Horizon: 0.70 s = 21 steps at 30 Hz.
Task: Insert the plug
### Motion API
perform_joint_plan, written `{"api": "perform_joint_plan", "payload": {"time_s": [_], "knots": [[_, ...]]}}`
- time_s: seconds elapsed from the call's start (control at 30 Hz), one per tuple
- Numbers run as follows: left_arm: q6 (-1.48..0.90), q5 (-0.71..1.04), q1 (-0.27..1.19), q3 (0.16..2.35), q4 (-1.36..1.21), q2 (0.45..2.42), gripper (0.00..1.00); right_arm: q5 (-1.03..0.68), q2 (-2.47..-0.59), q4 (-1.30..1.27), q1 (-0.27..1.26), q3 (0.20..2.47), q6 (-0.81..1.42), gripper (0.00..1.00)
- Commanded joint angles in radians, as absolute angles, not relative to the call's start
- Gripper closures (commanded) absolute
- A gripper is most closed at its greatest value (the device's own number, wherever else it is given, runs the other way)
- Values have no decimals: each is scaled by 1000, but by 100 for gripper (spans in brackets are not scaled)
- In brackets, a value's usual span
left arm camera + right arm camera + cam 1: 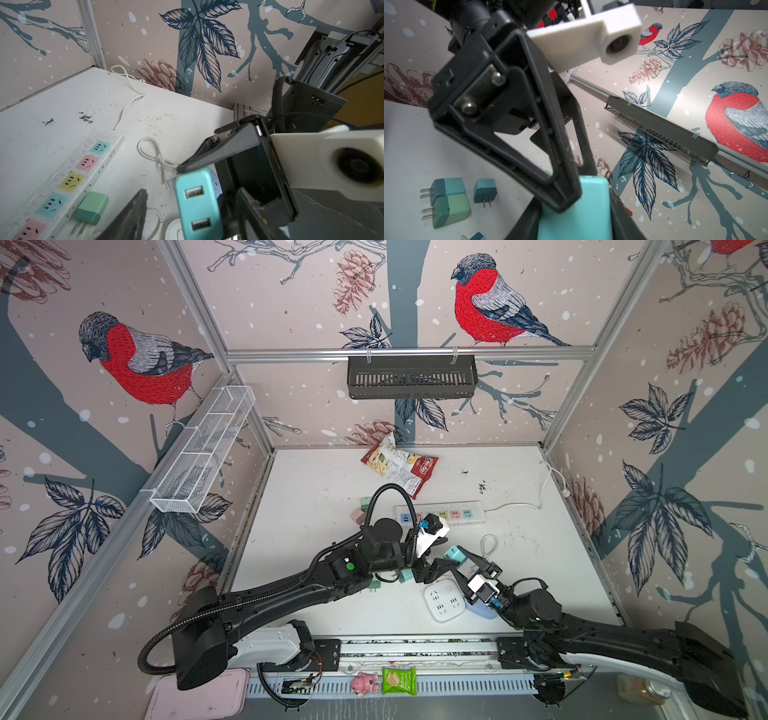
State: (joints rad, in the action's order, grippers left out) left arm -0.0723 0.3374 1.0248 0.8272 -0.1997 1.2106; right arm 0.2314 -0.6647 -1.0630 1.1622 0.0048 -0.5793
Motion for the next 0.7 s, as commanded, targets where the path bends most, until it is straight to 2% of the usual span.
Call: {"api": "perform_joint_plan", "payload": {"time_s": [0.0, 0.2, 0.6, 0.67], "knots": [[-69, 330, 1027, 861, -167, 1234, 33, 228, -649, -1099, 1162, -167, -584, 100], [-58, 343, 1027, 890, -136, 1284, 34, 235, -650, -1095, 1162, -164, -585, 100], [-46, 396, 1036, 956, -63, 1348, 59, 273, -637, -1100, 1161, -167, -580, 100], [-42, 411, 1035, 957, -62, 1347, 66, 269, -630, -1093, 1162, -166, -579, 100]]}}
